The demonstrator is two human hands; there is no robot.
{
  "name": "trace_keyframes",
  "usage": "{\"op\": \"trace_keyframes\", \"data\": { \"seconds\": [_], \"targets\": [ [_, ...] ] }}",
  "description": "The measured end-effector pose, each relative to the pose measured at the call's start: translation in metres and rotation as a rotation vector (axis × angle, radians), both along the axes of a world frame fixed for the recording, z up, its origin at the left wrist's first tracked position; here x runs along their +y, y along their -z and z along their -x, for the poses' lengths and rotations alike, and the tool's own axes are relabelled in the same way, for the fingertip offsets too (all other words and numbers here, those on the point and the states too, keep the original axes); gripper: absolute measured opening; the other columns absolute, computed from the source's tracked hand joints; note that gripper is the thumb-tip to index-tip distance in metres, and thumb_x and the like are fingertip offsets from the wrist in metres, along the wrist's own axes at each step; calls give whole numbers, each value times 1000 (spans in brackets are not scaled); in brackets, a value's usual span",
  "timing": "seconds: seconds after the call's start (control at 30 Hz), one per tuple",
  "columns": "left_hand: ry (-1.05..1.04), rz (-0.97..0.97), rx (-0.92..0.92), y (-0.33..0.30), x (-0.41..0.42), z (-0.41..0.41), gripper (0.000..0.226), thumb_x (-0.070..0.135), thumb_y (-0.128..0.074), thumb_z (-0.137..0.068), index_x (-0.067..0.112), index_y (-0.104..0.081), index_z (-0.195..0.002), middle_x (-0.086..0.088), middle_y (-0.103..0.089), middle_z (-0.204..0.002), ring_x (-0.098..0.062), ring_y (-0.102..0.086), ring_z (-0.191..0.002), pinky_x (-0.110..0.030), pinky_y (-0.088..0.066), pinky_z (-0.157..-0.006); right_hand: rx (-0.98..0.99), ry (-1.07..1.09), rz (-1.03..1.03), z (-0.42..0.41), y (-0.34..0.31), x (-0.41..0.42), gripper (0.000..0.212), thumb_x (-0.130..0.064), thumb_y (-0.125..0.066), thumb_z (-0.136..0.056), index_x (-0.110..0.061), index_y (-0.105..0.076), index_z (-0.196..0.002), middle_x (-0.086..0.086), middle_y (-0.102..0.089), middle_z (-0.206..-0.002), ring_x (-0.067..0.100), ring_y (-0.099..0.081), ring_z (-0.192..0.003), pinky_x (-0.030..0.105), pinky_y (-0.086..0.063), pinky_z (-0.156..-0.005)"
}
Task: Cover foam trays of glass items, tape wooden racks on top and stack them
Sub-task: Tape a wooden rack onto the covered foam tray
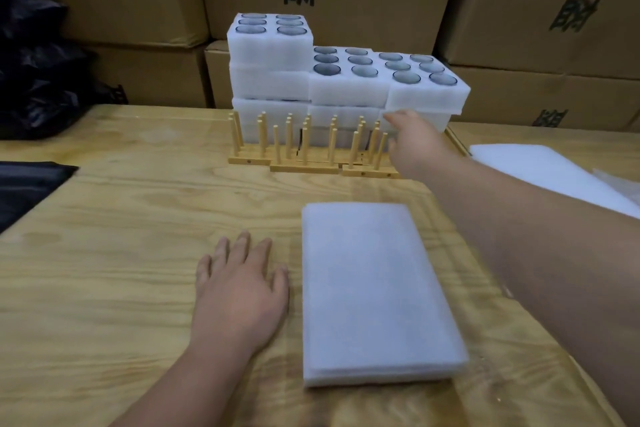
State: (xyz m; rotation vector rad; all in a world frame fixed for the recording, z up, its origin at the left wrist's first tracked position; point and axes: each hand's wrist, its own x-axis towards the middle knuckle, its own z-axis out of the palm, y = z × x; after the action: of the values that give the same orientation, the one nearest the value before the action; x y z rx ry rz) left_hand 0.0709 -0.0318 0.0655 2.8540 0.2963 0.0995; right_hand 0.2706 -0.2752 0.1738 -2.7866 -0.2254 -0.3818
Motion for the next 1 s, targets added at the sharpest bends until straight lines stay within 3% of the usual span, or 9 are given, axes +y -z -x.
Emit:
{"op": "trace_keyframes", "data": {
  "seconds": [0.1,0.2,0.33,0.43,0.57,0.73,0.77,0.9,1.0],
  "targets": [
    [-1,-5,8,0,1,0,63,61,-29,-97,37,-32,-155,5,-19,-168,-22,-10,-155,-44,-7,-125,135,65,172,-16,2,7,34,-1,-46,-95,-8,-67,-120,16,-66,-115,35,-60,-95,31,-43,-69],
    [-5,4,2,2,1,0,63,61,-29,-96,37,-33,-154,6,-19,-168,-22,-10,-155,-45,-7,-125,121,82,131,-20,3,9,23,-1,-48,-94,-7,-68,-104,14,-66,-101,29,-53,-83,28,-36,-64],
    [-3,12,-10,3,1,0,63,62,-30,-96,37,-33,-154,6,-20,-168,-22,-11,-155,-45,-7,-125,99,33,86,-11,-3,10,24,-4,-48,-95,-11,-68,-107,10,-63,-99,32,-60,-91,29,-37,-67],
    [-3,20,-18,4,1,0,63,61,-30,-96,36,-35,-153,6,-21,-167,-22,-11,-155,-45,-7,-125,48,8,70,4,-27,7,33,-9,-47,-99,-17,-68,-122,8,-67,-115,32,-62,-98,33,-50,-77],
    [-4,33,-19,5,2,0,62,61,-32,-96,37,-36,-152,5,-21,-167,-23,-11,-155,-46,-7,-125,-130,-46,12,45,-74,-6,19,-23,-57,-99,-24,-74,-109,-2,-71,-103,23,-62,-93,34,-52,-79],
    [-2,44,-30,5,2,0,60,60,-33,-97,36,-37,-152,4,-22,-167,-23,-11,-155,-47,-7,-124,-80,-84,-390,112,-92,-25,12,-34,-72,-90,-27,-77,-81,-21,-65,-59,-3,-52,-44,13,-36,-40],
    [-1,48,-33,5,2,0,60,60,-33,-97,36,-37,-152,4,-23,-167,-23,-11,-155,-47,-7,-124,-26,-83,-498,122,-82,-28,12,-33,-73,-90,-25,-78,-81,-21,-65,-57,-3,-49,-40,11,-35,-39],
    [13,54,-41,4,2,2,59,59,-33,-98,35,-38,-152,3,-23,-167,-24,-12,-155,-47,-8,-125,268,-13,-922,156,-16,-32,12,-25,-71,-93,-19,-77,-85,-8,-76,-75,4,-61,-65,29,-46,-70],
    [23,73,-38,3,2,4,59,58,-32,-99,34,-38,-153,3,-22,-168,-24,-12,-155,-46,-7,-125,398,86,-1054,176,26,-27,12,-25,-70,-94,-16,-77,-91,-7,-78,-81,2,-61,-65,22,-44,-64]
  ]
}}
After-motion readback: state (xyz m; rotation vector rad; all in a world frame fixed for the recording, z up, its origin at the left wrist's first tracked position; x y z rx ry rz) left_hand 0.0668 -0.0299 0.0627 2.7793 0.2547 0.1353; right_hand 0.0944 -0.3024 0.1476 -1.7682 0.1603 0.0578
